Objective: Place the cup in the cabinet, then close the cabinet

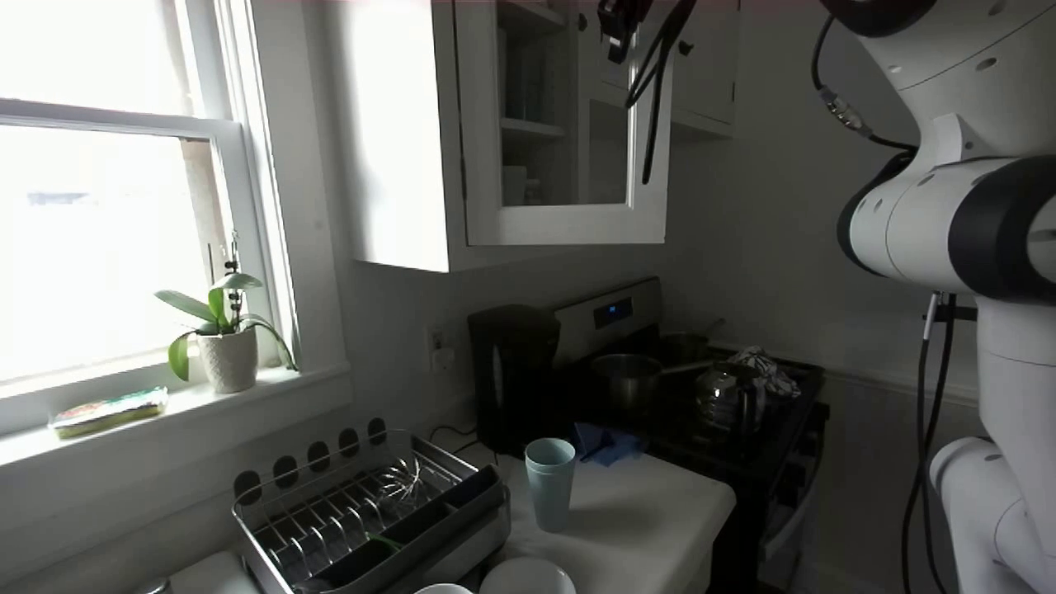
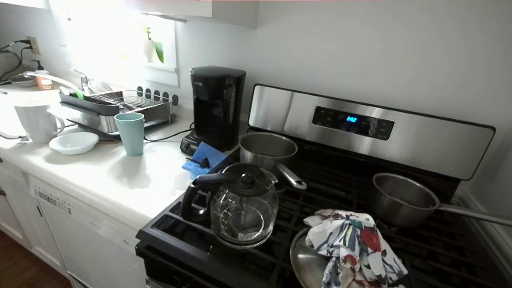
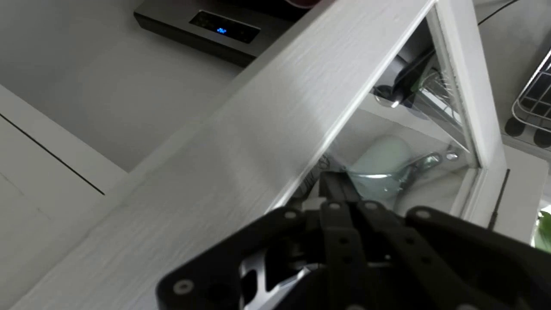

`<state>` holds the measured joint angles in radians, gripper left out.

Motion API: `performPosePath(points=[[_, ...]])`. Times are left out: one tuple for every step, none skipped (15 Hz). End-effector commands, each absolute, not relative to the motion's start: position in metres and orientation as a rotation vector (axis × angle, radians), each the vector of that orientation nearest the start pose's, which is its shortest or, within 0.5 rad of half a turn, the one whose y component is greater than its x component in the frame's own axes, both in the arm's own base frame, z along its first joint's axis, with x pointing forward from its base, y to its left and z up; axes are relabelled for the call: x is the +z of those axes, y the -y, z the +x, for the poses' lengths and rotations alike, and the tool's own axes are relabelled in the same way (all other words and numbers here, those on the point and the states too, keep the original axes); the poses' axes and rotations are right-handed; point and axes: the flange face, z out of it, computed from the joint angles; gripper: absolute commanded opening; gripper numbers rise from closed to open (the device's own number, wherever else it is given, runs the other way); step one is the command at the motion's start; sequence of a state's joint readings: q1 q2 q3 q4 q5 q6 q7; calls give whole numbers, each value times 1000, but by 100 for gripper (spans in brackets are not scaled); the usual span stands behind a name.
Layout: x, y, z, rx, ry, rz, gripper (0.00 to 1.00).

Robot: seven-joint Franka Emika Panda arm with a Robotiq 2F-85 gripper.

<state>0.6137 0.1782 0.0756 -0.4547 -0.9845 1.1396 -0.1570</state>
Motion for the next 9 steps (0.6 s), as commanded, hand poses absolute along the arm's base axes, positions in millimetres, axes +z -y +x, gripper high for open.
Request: performPosePath(points=[[979, -116, 370, 806, -248, 2409, 0], [979, -106, 374, 798, -231, 2404, 0], [978, -100, 379, 792, -213, 2412, 0], [975, -94, 382, 775, -148, 2413, 0], [971, -106, 384, 762, -166, 2410, 1], [970, -100, 386, 752, -146, 2408, 1], [970, -96, 388, 745, -134, 2407, 1], [970, -95, 388, 742, -131, 2407, 1], [970, -95, 388, 742, -131, 2407, 1]])
